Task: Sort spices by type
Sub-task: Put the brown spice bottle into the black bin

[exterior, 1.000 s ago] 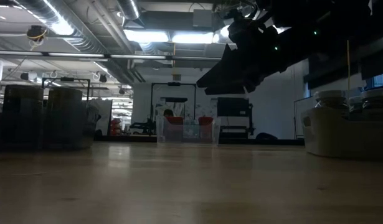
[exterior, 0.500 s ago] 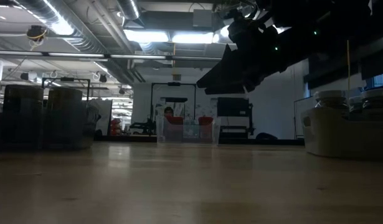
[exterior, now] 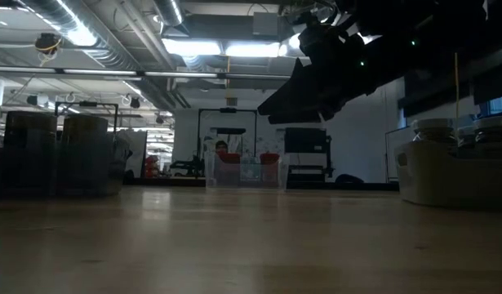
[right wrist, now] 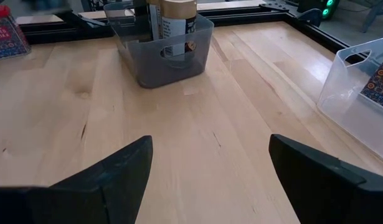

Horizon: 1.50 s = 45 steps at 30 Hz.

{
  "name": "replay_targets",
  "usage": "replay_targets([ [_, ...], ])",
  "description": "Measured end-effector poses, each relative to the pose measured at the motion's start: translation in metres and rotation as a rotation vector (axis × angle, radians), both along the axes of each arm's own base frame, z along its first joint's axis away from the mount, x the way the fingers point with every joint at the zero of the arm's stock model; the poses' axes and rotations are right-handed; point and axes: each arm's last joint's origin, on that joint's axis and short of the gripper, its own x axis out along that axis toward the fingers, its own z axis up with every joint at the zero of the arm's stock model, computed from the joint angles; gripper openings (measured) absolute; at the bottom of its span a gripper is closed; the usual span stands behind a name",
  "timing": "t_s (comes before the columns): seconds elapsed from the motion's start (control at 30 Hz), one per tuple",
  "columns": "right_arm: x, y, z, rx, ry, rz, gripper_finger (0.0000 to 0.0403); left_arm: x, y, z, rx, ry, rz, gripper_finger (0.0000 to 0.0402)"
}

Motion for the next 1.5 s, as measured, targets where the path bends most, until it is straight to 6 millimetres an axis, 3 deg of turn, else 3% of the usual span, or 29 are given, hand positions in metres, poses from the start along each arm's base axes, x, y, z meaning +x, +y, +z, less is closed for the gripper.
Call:
replay_targets([
  [0.23,0.000,0.000,0.000,0.000,-0.001,0.000,0.0321,-0.010,0.040,0.023,0.020,-0.135,0.064,0.0263],
  [0.5,0.000,0.000,0.000,0.000,-0.001,0.000,0.0321,-0.019,0.069,0.026,0.135,-0.051,0.143,0.0263],
  [0.67,0.000,0.000,0.000,0.001,0.000,0.000,0.0321,-0.015,0.078,0.025,0.164,-0.023,0.161,0.0264],
  [0.97,0.000,0.000,0.000,0.001,0.000,-0.001,0.0321,-0.010,0.090,0.005,0.221,0.071,0.157,0.0264],
  [1.5,0.000,0.000,0.000,0.000,0.001,0.000,0.0321,-0.003,0.093,0.002,0.151,0.085,0.113,0.0264],
])
